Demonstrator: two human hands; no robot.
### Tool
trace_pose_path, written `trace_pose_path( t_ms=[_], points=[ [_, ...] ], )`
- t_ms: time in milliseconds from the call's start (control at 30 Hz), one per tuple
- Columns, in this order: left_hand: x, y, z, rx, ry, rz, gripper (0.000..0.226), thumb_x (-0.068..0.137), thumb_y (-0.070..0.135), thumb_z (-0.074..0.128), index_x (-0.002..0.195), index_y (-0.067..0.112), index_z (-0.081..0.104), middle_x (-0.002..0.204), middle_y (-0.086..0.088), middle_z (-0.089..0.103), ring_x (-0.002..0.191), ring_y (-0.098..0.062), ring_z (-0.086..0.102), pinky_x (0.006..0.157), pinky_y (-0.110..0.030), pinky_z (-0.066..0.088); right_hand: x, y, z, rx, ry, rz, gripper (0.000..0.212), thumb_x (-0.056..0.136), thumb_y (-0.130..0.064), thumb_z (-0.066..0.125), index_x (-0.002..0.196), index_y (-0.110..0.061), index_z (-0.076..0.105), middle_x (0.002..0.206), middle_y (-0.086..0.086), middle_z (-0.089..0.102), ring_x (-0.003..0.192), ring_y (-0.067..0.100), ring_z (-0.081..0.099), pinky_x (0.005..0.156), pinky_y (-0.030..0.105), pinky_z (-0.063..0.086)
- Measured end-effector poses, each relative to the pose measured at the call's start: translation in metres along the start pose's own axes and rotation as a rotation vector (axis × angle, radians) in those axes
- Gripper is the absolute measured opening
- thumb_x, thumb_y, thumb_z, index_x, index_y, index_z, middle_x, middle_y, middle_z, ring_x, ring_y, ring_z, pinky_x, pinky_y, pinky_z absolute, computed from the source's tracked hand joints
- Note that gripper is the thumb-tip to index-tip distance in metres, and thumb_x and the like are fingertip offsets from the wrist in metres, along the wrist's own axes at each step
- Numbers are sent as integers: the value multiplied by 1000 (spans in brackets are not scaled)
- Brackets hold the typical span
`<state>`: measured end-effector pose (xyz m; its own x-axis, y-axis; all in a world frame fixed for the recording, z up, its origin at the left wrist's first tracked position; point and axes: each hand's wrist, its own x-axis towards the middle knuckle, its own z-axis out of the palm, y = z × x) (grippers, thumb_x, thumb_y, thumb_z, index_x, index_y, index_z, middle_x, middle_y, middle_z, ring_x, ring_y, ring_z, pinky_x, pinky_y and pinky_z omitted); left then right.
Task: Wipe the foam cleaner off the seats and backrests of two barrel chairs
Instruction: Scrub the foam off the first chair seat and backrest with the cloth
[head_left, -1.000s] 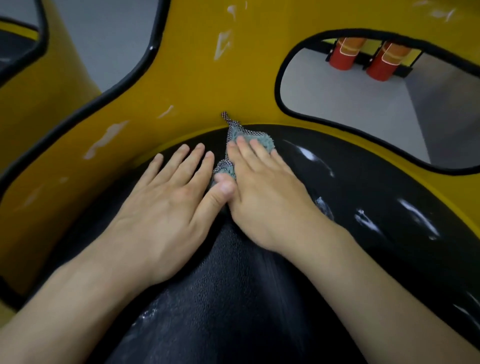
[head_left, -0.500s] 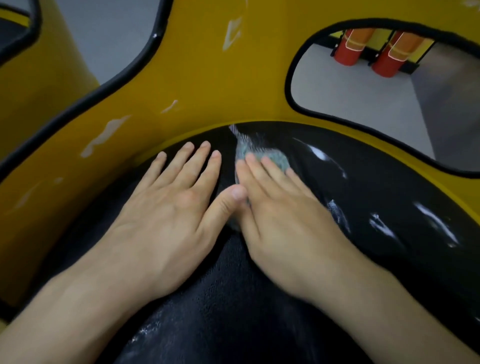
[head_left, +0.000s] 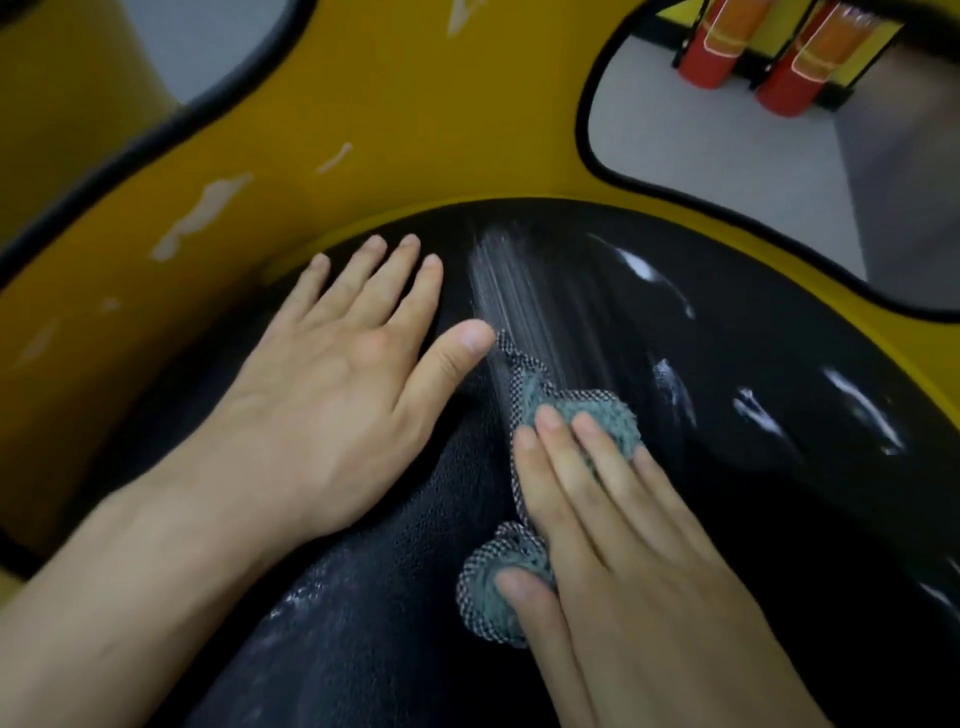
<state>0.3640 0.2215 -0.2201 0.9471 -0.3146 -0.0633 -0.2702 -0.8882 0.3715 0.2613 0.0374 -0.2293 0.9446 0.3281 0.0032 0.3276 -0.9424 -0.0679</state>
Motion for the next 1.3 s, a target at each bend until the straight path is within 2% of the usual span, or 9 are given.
trace_pose_path(
  t_ms=[200, 367, 633, 700, 767, 833, 967, 1200, 1300],
  points=[
    [0, 0, -2, -167, 51, -33, 85, 90, 71, -4, 162, 31, 18, 170, 12, 6, 153, 1, -5, 125, -27, -7, 106, 23, -15, 26, -137, 85, 64, 107, -48, 9, 161, -15, 0, 169, 2, -4, 155, 17, -6, 126, 39, 0],
    [1, 2, -2, -164, 49, -57, 62, 108, 55, 10, 161, 26, 24, 170, 4, 16, 156, -7, 4, 127, -32, -1, 118, 26, -13, 27, -159, 89, 64, 108, -46, 14, 161, -11, 4, 169, 5, 1, 155, 20, -1, 126, 40, 2],
    [4, -3, 6, 12, 44, -14, 78, 95, 59, 5, 163, 23, 18, 171, 1, 7, 157, -13, -2, 127, -35, -3, -6, 3, -4, 32, -23, 23, 66, 104, -46, 23, 154, -5, 35, 161, 9, 34, 150, 26, 29, 116, 44, 20],
    [4, -5, 9, 107, 51, 14, 76, 96, 56, 7, 164, 22, 12, 171, -1, 3, 157, -16, -3, 126, -36, -3, 12, 5, -8, 18, -43, 45, 68, 104, -48, 17, 157, -9, 28, 164, 6, 27, 152, 22, 22, 120, 39, 16],
    [4, -6, 11, 141, 59, 12, 76, 96, 56, 8, 164, 22, 10, 171, -2, 1, 157, -17, -4, 126, -36, -3, 45, 12, -12, 46, -76, 76, 69, 103, -51, 7, 161, -15, 8, 169, 1, 6, 155, 16, 2, 125, 35, 3],
    [4, -7, 11, 144, 73, 13, 75, 97, 55, 10, 164, 22, 12, 171, -4, 3, 158, -18, -2, 125, -37, -2, 84, 21, -11, 52, -113, 113, 66, 105, -49, 6, 161, -16, -2, 169, 1, -6, 155, 16, -8, 125, 39, -3],
    [5, -5, 13, 140, 92, 17, 74, 98, 54, 13, 164, 21, 16, 171, -5, 8, 158, -19, 2, 126, -37, 0, 120, 25, -10, 67, -121, 142, 65, 107, -46, 14, 161, -12, 2, 169, 4, -3, 155, 19, -6, 126, 42, -1],
    [5, -10, 14, 132, 97, 45, 75, 97, 58, 8, 164, 23, 15, 171, -2, 6, 157, -17, 0, 125, -35, -2, 33, -5, -5, 94, -20, 165, 69, 102, -46, 17, 159, -7, 23, 166, 9, 21, 154, 23, 15, 124, 48, 18],
    [6, -9, 15, 134, 111, 42, 79, 95, 60, 7, 163, 22, 17, 171, -2, 9, 157, -17, 3, 123, -34, -2, 40, -5, -5, 139, -33, 184, 67, 104, -44, 16, 160, -8, 16, 168, 9, 13, 155, 23, 7, 125, 48, 12]
  ],
)
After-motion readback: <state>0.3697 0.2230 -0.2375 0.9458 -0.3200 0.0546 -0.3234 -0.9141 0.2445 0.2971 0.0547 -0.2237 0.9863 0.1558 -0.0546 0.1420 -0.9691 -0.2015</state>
